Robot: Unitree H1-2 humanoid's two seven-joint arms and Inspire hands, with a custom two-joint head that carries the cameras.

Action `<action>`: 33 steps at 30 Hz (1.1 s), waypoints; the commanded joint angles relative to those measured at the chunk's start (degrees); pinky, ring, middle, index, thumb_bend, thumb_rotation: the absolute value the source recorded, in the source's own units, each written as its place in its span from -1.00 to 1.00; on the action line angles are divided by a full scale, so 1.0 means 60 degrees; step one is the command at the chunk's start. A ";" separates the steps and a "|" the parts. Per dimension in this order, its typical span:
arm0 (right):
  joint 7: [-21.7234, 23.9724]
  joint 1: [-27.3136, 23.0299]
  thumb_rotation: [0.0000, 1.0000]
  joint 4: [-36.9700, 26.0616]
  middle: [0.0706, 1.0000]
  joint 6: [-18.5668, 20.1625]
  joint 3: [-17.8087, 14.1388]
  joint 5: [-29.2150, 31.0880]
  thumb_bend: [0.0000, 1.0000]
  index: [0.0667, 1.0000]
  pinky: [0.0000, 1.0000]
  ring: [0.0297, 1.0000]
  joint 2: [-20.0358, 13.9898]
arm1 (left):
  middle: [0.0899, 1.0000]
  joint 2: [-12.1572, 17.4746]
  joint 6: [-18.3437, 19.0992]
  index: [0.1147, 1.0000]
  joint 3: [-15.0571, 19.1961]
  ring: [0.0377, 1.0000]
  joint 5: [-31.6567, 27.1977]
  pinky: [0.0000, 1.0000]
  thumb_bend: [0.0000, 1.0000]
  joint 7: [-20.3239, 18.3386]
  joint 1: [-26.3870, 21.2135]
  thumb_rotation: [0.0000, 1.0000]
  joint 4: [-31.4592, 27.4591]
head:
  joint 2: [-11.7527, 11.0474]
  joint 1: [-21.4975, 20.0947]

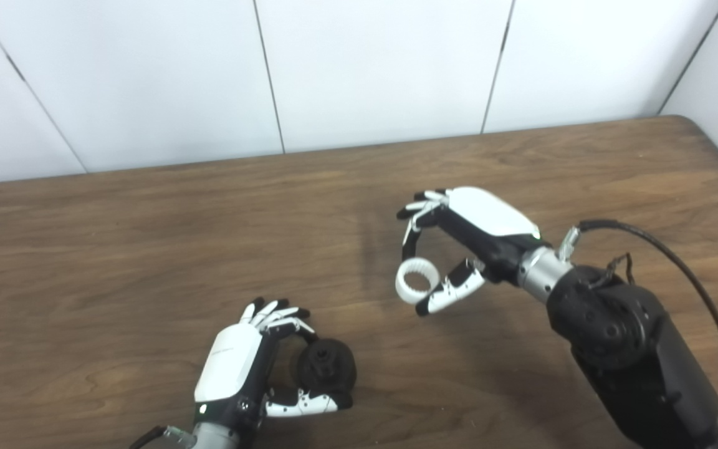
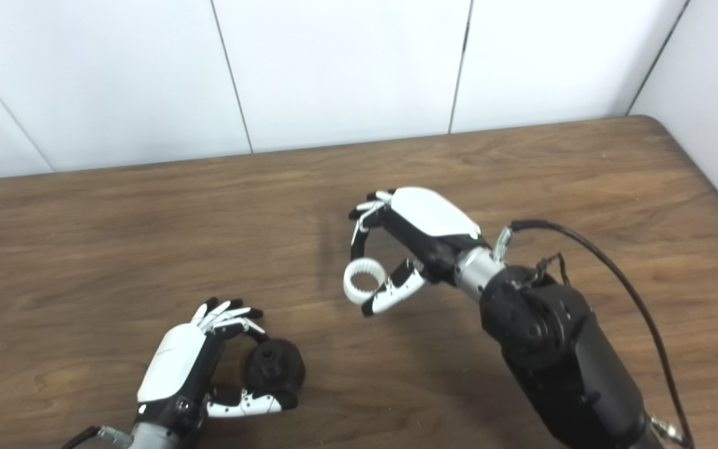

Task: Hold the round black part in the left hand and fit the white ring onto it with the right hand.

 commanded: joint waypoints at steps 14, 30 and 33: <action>0.0605 -0.0302 -0.72 -0.1046 0.71 -0.0240 0.0442 -0.0263 0.05 -0.11 1.00 0.94 0.0681 | 0.56 -0.0200 -0.0147 -0.16 -0.0360 0.82 0.0427 1.00 0.03 0.0704 -0.0451 -0.89 0.0352 | 0.0150 0.0221; 0.0756 -0.0358 -0.72 -0.1037 0.70 -0.0431 0.0566 -0.0078 0.04 -0.11 1.00 0.93 0.1064 | 0.56 -0.0460 0.0007 -0.16 -0.0642 0.81 0.0857 1.00 0.03 0.0761 -0.0617 -0.89 0.0493 | 0.0373 0.0685; 0.0728 -0.0364 -0.72 -0.0961 0.69 -0.0457 0.0596 -0.0043 0.04 -0.11 1.00 0.93 0.1127 | 0.56 -0.0503 0.0035 -0.16 -0.0671 0.82 0.0872 1.00 0.03 0.0776 -0.0632 -0.89 0.0511 | 0.0394 0.0726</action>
